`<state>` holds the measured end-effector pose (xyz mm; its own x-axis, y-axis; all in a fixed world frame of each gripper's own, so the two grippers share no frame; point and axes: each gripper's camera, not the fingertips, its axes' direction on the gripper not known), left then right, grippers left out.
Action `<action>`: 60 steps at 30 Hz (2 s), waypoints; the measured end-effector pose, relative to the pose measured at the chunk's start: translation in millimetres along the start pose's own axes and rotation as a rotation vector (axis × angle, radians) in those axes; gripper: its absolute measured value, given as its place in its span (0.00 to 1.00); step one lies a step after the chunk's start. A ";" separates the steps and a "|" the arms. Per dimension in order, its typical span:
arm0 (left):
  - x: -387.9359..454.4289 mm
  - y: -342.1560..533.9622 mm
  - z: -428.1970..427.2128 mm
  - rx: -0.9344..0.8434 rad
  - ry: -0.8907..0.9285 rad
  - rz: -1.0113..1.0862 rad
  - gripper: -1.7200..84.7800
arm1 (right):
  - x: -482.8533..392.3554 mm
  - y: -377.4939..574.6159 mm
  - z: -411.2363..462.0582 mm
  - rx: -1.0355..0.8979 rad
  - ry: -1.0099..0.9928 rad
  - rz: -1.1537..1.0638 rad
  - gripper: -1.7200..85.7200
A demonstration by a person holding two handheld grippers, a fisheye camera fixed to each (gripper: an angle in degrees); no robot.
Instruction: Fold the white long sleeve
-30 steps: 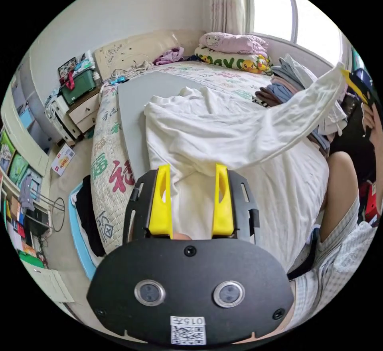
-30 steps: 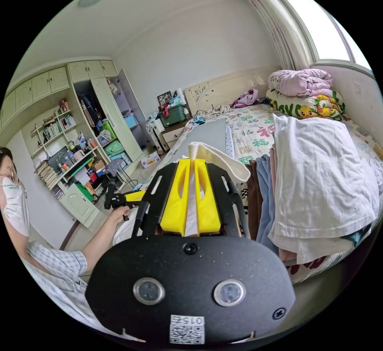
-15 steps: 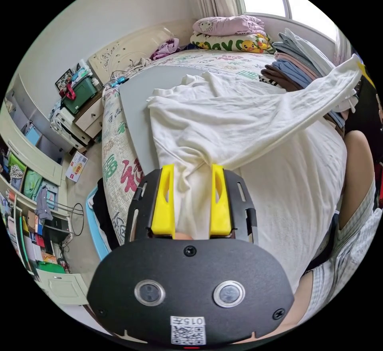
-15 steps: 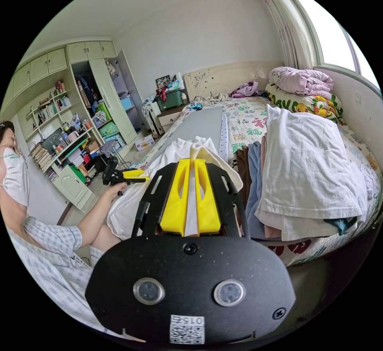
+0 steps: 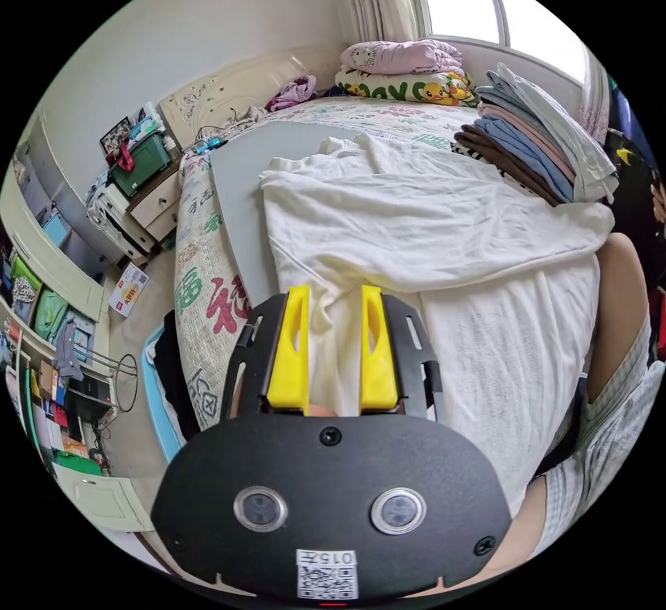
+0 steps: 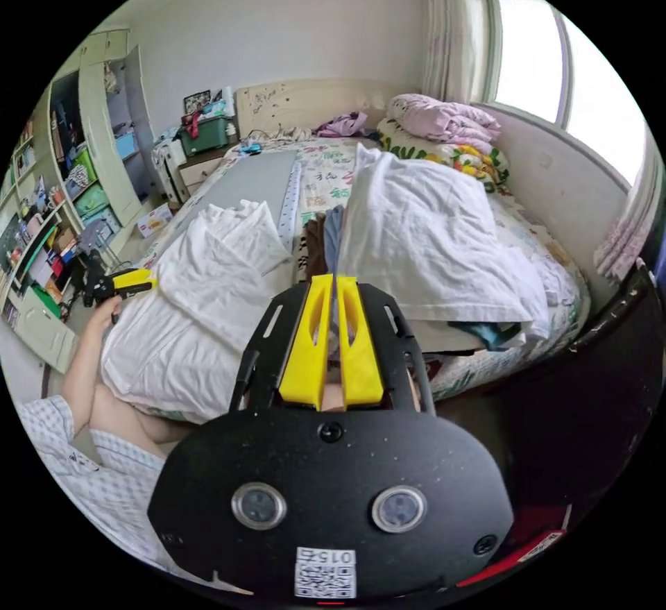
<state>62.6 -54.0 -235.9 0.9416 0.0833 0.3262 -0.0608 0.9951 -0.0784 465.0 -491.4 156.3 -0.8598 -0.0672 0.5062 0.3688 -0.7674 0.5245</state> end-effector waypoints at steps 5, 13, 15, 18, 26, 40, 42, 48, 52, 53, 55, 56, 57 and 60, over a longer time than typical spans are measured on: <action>-0.9 -2.1 5.0 -0.004 -0.034 0.036 0.14 | -46.1 -79.0 57.7 0.020 -0.261 -0.242 0.04; -19.7 -0.4 -0.2 0.020 -0.036 0.043 0.12 | -213.2 -227.5 305.6 -0.275 -0.602 -0.485 0.10; -24.4 -2.0 -2.1 0.028 -0.038 0.054 0.12 | -244.8 -246.2 356.1 -0.332 -0.580 -0.508 0.10; -30.6 -3.9 1.4 0.025 -0.051 0.068 0.11 | -281.2 -266.1 422.8 -0.431 -0.540 -0.524 0.11; -77.4 2.2 -3.8 0.044 0.067 -0.032 0.04 | -301.5 -269.0 481.9 -0.512 -0.523 -0.615 0.06; -204.1 50.6 -13.2 0.060 0.102 -0.523 0.02 | -346.0 -313.5 507.3 -0.454 -0.535 -0.552 0.01; -217.7 55.7 -5.6 0.035 0.130 -0.558 0.02 | -364.9 -308.2 519.7 -0.475 -0.464 -0.578 0.01; -237.1 58.9 1.1 -0.001 0.147 -0.588 0.03 | -391.8 -280.5 542.8 -0.488 -0.391 -0.639 0.04; -241.3 59.2 5.2 -0.068 0.127 -0.572 0.07 | -340.7 -283.9 510.7 -0.389 -0.463 -0.566 0.07; -242.5 59.1 1.6 -0.065 0.126 -0.565 0.08 | -328.2 -283.2 501.0 -0.370 -0.489 -0.558 0.08; -243.8 59.5 -7.4 -0.033 0.129 -0.560 0.09 | -271.6 -265.0 450.3 -0.294 -0.568 -0.576 0.07; -243.6 60.2 -14.3 -0.003 0.128 -0.556 0.10 | -238.7 -245.8 418.9 -0.269 -0.593 -0.600 0.07; -241.2 60.1 -21.3 0.031 0.132 -0.539 0.10 | -221.6 -234.2 403.2 -0.260 -0.605 -0.611 0.07; -225.5 53.2 -34.1 0.093 0.177 -0.450 0.10 | -133.2 -159.9 331.3 -0.280 -0.614 -0.656 0.08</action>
<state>-141.6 -21.7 -345.7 0.9226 -0.3584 0.1424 0.3433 0.9315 0.1204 637.5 -148.5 231.8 -0.5000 0.7193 0.4822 -0.2899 -0.6638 0.6895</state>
